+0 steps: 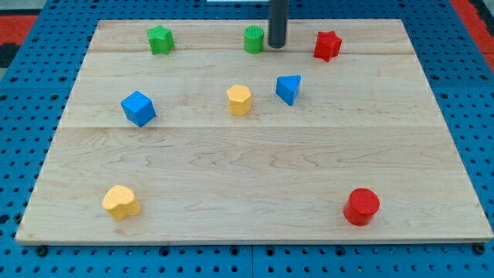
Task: Nudge the green circle to the top center
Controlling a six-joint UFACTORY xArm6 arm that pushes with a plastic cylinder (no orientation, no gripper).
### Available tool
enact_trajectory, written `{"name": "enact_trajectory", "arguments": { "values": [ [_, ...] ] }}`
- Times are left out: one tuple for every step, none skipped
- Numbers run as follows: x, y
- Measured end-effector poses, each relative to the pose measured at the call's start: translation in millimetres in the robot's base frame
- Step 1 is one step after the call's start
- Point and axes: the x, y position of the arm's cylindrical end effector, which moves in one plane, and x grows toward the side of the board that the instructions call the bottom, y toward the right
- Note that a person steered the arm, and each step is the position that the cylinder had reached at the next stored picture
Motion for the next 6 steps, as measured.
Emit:
{"name": "enact_trajectory", "arguments": {
  "values": [
    [-26.5,-5.8],
    [-23.1,-47.5],
    [-23.1,-76.5],
    [-23.1,-81.5],
    [-23.1,-81.4],
    [-23.1,-79.7]
  ]
}}
